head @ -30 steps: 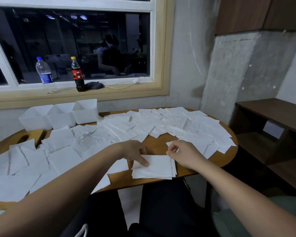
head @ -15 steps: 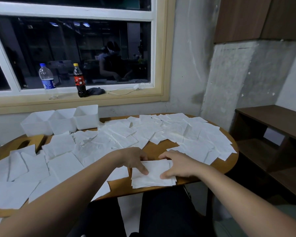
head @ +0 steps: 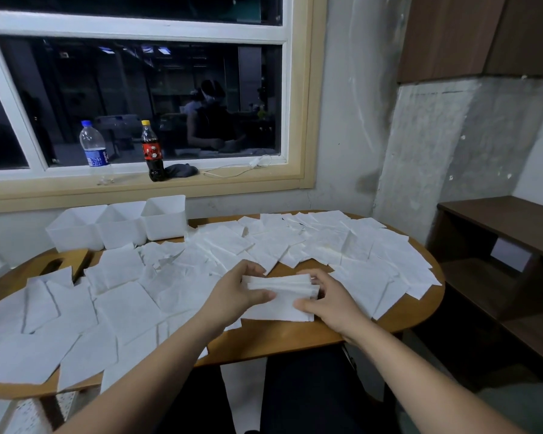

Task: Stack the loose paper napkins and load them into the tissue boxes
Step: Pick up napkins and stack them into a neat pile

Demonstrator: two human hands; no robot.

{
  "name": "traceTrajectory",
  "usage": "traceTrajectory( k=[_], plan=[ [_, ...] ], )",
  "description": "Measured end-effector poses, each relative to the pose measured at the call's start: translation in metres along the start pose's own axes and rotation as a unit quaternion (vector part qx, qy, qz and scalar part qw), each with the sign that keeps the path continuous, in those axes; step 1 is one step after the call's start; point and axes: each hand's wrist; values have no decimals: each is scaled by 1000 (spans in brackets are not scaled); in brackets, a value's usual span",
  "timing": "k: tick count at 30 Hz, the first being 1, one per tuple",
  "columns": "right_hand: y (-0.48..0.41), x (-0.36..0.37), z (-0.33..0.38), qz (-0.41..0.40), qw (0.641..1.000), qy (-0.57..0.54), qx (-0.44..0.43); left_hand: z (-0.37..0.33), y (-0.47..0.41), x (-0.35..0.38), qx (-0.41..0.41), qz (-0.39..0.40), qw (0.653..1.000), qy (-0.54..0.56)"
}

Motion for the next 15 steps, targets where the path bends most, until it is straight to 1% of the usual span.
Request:
traceTrajectory(
  k=[3,6,8,10,12,15],
  plan=[
    [0,7,-3,-13,997,-73,25,11,6,9,-13,-21,999,38],
    [-1,15,5,-3,993,-110,39,8,8,21,-26,-63,994,80],
    [-1,23,9,-26,992,-109,54,4,10,29,-33,-92,991,86],
    [-2,31,14,-64,991,-98,60,3,8,35,-17,-125,986,108],
    [-2,33,19,-91,991,-90,45,2,5,38,5,-159,976,149],
    [-2,32,21,-91,993,-78,21,0,1,37,4,-174,971,166]
  ],
)
Point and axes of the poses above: each hand's wrist, its own y-axis away from the middle knuckle, its own x-axis out of the palm, z = x × y, and after that the axes turned 10 degrees about y, right-handed
